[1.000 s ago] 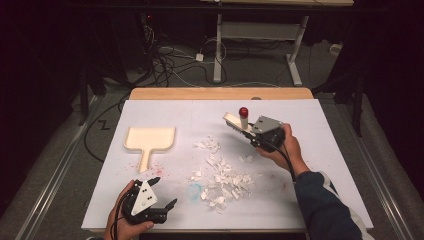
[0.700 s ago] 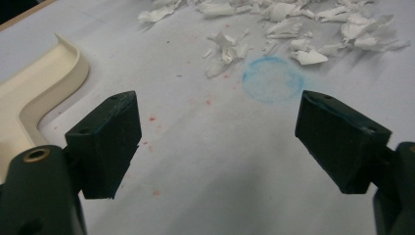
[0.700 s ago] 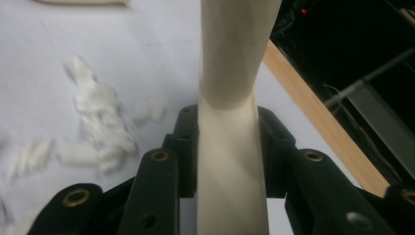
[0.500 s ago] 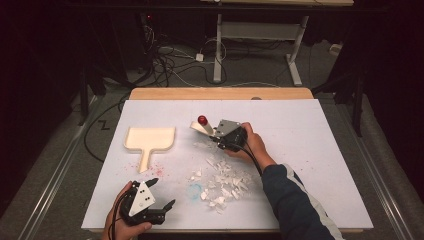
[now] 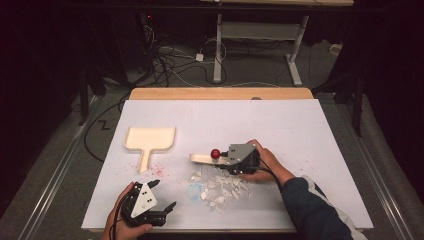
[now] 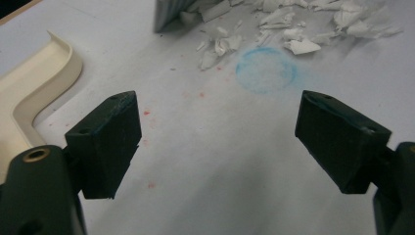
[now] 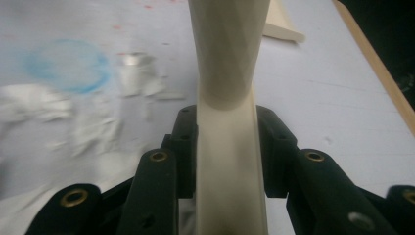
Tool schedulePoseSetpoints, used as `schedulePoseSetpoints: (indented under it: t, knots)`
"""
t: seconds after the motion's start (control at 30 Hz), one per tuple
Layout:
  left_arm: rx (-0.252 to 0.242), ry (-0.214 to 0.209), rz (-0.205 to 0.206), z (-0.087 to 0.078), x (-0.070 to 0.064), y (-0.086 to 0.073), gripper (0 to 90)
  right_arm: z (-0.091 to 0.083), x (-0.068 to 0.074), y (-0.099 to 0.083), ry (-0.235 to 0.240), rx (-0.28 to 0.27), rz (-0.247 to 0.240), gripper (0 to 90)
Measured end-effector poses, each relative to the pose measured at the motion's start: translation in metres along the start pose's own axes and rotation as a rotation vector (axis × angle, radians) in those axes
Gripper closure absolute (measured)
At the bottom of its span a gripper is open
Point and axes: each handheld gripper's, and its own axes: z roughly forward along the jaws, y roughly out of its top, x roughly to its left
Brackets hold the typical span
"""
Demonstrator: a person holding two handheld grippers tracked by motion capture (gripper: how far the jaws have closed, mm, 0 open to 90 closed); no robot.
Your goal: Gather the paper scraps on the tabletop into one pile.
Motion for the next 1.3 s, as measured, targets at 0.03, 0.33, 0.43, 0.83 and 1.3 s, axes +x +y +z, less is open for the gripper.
schedulePoseSetpoints:
  t: [0.03,0.33,0.43,0.83,1.3]
  knots:
    - [0.000,-0.002,0.002,0.000,0.000,0.000,16.4,0.000,0.000,0.000,0.000,0.000,0.000,67.1]
    - [0.004,-0.004,0.015,0.000,-0.002,0.001,16.4,-0.049,0.027,-0.007,-0.013,-0.045,-0.044,67.7]
    - [0.004,-0.005,0.015,0.001,-0.002,0.002,16.4,-0.060,0.026,-0.009,-0.061,-0.070,-0.017,67.8]
    - [0.002,-0.010,0.023,0.000,-0.003,0.004,16.4,-0.098,0.006,-0.040,-0.367,0.067,0.254,67.7]
    - [-0.002,-0.019,0.041,0.002,-0.002,0.005,16.4,-0.061,0.028,-0.039,-0.456,0.227,0.322,67.5]
